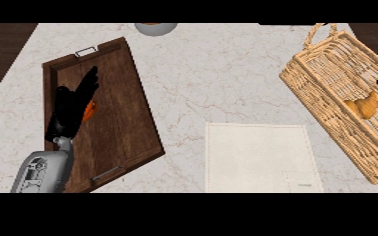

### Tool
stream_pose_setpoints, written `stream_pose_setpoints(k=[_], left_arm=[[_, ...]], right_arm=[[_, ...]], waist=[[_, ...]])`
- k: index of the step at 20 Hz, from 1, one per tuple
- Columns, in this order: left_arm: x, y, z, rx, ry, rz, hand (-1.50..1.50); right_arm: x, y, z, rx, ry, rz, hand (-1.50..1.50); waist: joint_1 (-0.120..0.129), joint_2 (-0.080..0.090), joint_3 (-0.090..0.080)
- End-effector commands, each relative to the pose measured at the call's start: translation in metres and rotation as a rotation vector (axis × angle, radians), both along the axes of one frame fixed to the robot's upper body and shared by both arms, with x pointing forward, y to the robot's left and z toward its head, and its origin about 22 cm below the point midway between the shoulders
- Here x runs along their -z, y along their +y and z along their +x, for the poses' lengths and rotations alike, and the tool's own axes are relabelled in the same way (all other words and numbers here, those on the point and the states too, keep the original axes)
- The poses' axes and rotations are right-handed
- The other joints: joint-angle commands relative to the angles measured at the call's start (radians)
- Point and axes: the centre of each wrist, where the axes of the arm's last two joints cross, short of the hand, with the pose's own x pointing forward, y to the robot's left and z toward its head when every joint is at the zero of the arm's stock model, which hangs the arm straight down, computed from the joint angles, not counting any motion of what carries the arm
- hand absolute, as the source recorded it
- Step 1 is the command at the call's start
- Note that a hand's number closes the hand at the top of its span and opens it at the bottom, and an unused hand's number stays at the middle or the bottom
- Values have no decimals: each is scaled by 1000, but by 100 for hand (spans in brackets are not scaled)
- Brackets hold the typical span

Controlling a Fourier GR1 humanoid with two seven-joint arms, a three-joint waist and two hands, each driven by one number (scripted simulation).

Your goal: Pick the croissant from the placemat and place it in the basket

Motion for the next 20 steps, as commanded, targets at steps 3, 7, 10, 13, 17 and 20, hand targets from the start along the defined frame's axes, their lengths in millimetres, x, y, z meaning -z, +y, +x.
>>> stream_pose_setpoints(k=[3, 7, 10, 13, 17, 20], left_arm=[[1, 6, 0, -14, 6, -16, 0], [7, 0, 0, -17, 7, 4, 0], [-12, -1, 9, -3, 17, -7, 0], [-11, -7, 8, -11, 4, 10, 0], [-10, 5, -6, -16, 17, -1, 0], [-3, 2, -4, 3, 2, -4, 0]], right_arm=[[-9, -13, 2, 32, -141, 169, -150], [-26, -37, -2, 135, -289, 247, -150], [-40, -48, -10, 226, -294, 294, -150], [-25, -104, -45, 315, -299, 296, -150], [-31, -139, -72, 387, -258, 415, -150], [-40, -173, -104, 392, -255, 405, -150]], waist=[[-3, -1, -1], [2, 2, -1], [-7, -1, -1], [-4, 3, 0], [-1, 1, 0], [13, 9, 2]])
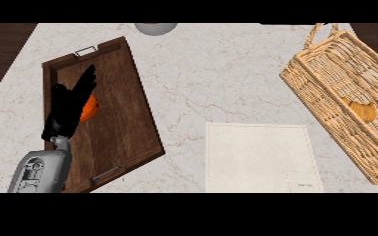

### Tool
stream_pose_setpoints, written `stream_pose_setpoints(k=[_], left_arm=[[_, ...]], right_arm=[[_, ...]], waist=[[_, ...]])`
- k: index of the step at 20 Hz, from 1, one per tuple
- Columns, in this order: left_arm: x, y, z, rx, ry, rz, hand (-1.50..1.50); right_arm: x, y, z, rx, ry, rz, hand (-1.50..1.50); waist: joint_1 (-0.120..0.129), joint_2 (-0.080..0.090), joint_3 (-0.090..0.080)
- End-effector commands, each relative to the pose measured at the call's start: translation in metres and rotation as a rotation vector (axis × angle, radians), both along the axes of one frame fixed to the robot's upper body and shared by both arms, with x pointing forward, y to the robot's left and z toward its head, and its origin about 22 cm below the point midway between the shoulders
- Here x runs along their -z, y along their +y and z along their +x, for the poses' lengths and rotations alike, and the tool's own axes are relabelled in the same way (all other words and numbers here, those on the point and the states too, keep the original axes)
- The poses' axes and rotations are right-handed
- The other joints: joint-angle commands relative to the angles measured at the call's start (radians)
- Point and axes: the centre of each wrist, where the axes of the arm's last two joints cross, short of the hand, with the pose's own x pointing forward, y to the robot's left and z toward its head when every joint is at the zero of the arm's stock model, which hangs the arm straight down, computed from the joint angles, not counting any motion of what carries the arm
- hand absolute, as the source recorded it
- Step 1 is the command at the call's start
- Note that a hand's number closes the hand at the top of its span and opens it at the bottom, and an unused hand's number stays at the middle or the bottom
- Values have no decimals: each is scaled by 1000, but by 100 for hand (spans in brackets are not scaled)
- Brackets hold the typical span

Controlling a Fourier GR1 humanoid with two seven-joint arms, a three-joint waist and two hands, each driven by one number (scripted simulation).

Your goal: Pick the croissant from the placemat and place it in the basket

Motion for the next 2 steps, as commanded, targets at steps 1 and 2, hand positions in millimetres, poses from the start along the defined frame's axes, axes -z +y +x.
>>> stream_pose_setpoints(k=[1, 2], left_arm=[[0, 8, 1, 14, -8, 4, 0], [0, 6, -3, 7, -5, 13, 0]], right_arm=[[14, -39, -43, 36, -18, 55, -150], [-8, -42, -42, 47, -14, 63, -150]], waist=[[2, 3, 1], [12, 3, 0]])
